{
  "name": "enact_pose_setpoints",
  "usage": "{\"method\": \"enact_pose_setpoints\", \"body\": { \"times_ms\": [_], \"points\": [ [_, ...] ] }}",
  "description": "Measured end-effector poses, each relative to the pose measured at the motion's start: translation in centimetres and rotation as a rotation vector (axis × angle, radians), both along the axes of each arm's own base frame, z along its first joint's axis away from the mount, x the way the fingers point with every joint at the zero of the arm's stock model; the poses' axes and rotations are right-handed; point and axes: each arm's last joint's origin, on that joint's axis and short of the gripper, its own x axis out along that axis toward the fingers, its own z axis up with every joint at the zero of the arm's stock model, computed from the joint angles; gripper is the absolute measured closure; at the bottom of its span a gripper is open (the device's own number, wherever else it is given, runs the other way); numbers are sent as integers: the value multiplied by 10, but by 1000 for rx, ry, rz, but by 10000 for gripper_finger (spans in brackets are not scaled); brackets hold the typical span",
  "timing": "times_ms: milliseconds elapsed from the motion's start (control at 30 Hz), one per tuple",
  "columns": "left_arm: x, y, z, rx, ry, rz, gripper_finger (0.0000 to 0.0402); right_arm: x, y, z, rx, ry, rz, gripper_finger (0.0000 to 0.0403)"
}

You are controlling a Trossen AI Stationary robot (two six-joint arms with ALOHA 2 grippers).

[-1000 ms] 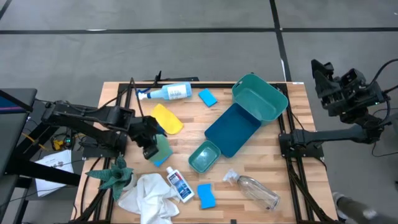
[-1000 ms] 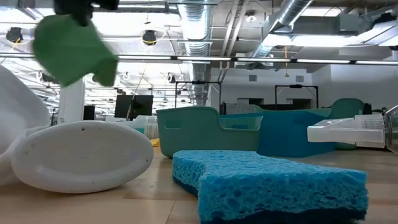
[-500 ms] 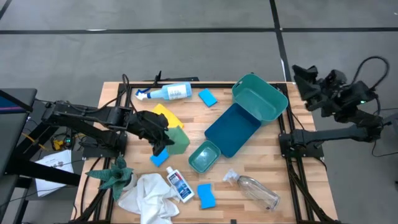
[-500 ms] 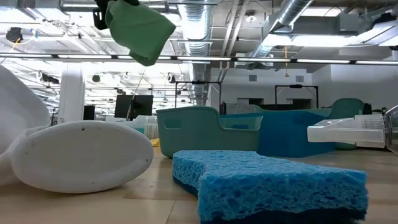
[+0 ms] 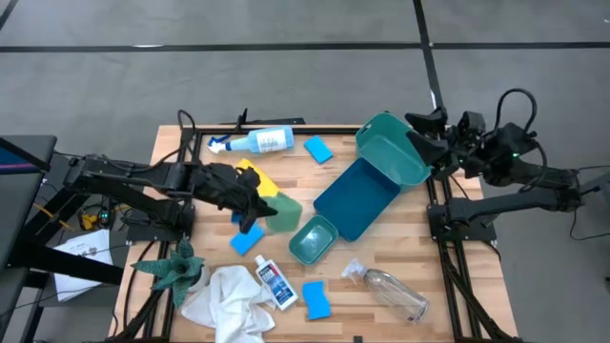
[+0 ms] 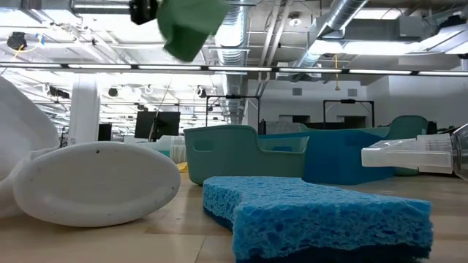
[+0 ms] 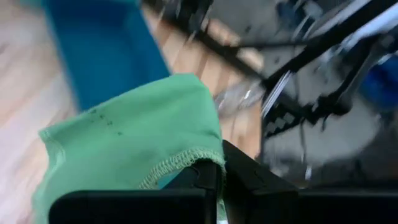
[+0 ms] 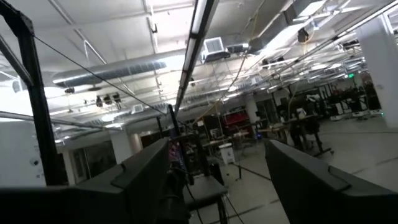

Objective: Pick & Place Kitchen Items
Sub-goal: Put the green microfiber cloth into the top green bin

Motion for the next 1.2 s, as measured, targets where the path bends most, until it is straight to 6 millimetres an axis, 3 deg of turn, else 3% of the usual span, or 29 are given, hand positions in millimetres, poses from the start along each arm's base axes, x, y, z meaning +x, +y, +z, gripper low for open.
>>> {"method": "enact_pose_setpoints", "body": {
  "times_ms": [267,433,633,867,1200],
  "points": [
    [18,19,21,36,-274,90,400,-1,1,3,-12,-39,21,143],
    [35,31,22,38,-375,134,401,-2,1,5,-14,-62,21,143],
    [50,31,21,22,-465,76,401,-2,1,6,-14,-64,21,143],
    [52,30,22,26,-495,53,401,-1,1,5,-14,-63,21,143],
    [51,30,24,58,-499,46,401,35,0,-4,-23,49,83,143]
  ]
}}
